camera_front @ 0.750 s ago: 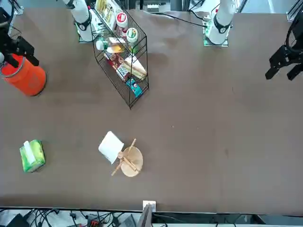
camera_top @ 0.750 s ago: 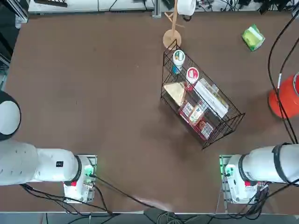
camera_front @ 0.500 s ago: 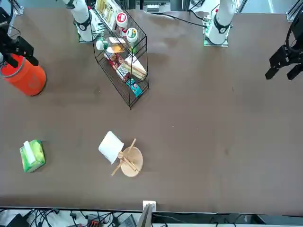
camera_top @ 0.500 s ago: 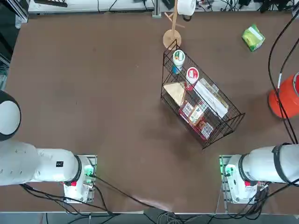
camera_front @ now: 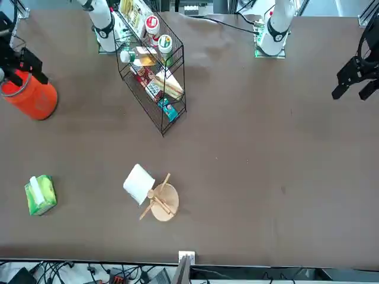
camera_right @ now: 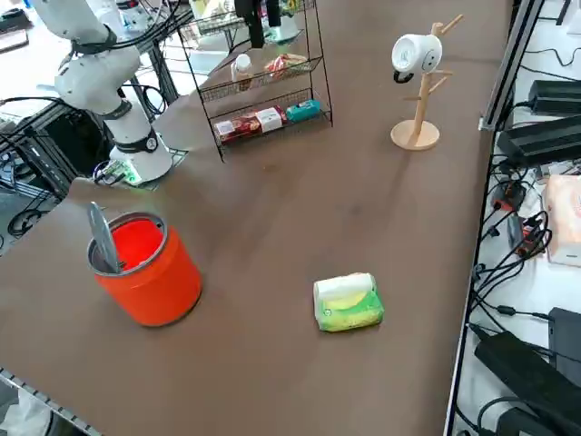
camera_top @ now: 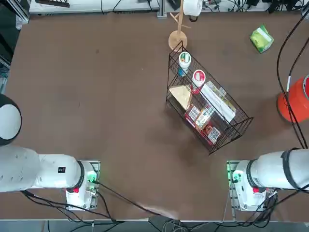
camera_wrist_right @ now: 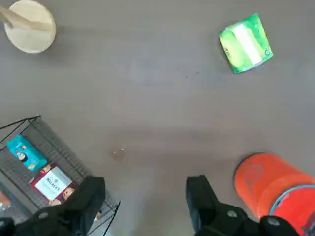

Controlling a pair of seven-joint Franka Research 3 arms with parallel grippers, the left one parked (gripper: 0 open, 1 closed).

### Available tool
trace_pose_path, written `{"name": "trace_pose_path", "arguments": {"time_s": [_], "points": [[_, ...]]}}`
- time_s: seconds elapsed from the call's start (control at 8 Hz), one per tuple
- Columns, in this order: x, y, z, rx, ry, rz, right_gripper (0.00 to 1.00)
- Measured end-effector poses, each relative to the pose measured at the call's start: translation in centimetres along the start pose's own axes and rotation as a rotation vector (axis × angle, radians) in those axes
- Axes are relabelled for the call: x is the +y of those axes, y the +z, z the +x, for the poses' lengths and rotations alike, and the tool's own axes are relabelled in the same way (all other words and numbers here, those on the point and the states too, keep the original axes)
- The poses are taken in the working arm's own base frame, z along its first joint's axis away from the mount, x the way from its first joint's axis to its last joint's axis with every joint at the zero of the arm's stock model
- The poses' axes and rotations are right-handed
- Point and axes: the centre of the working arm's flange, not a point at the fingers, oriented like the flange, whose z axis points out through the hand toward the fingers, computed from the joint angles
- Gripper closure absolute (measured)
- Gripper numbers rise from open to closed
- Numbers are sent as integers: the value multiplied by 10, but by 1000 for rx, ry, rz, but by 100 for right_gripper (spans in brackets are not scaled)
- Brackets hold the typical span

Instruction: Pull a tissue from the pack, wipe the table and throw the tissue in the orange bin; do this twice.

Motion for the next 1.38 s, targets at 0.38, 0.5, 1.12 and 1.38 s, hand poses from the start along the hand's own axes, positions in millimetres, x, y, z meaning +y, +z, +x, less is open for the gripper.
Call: {"name": "trace_pose_path", "arguments": {"time_s": [0.38, 0.5, 1.12, 1.38], "points": [[50, 66, 55, 71, -119, -32, 0], [72, 96, 73, 90, -203, -50, 0], [155, 239, 129, 154, -604, -234, 0], [176, 296, 139, 172, -686, -310, 0]]}}
